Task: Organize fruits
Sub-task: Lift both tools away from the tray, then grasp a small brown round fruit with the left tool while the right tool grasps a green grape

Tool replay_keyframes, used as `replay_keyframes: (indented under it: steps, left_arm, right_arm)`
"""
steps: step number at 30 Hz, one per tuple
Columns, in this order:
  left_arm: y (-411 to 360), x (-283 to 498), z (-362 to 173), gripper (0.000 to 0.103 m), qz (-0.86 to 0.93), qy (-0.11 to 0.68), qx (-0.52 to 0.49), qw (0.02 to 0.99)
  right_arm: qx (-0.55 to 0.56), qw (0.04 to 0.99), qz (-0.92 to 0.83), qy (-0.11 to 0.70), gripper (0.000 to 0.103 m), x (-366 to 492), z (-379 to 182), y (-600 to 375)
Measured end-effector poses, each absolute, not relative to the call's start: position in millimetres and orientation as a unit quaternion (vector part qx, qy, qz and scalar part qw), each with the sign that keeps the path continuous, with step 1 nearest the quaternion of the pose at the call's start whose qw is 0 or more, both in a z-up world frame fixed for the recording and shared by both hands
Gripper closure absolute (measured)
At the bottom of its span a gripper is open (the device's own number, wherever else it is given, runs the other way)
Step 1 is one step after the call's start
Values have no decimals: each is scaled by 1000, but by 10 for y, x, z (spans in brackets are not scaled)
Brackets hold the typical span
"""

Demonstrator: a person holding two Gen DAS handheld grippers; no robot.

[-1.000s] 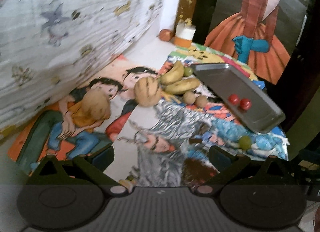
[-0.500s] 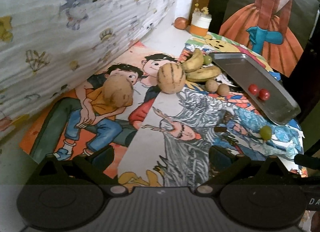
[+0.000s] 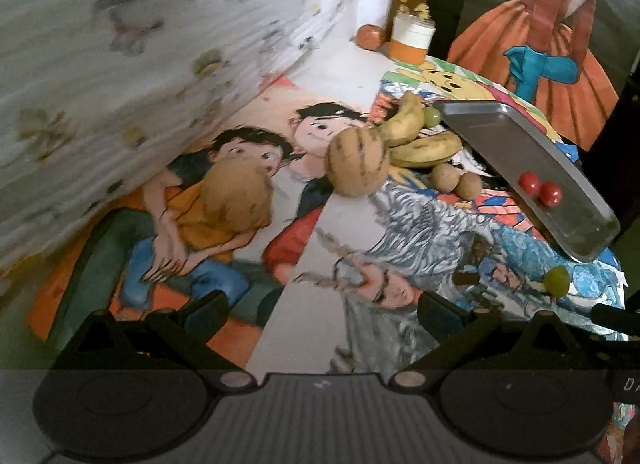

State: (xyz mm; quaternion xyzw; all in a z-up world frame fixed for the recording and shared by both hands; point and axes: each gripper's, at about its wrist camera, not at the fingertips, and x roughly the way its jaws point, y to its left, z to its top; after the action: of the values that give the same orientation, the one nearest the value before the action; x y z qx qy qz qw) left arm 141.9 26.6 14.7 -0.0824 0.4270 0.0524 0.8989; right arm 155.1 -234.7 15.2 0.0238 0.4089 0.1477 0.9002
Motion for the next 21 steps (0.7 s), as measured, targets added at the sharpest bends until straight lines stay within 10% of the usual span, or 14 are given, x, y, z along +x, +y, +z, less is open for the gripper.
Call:
replay_keyframes:
  steps: [21]
  left_arm:
    - [-633, 2311, 323, 1, -177, 341, 156, 910]
  right_arm:
    - [-24, 908, 191, 373, 30, 1740, 47, -2534]
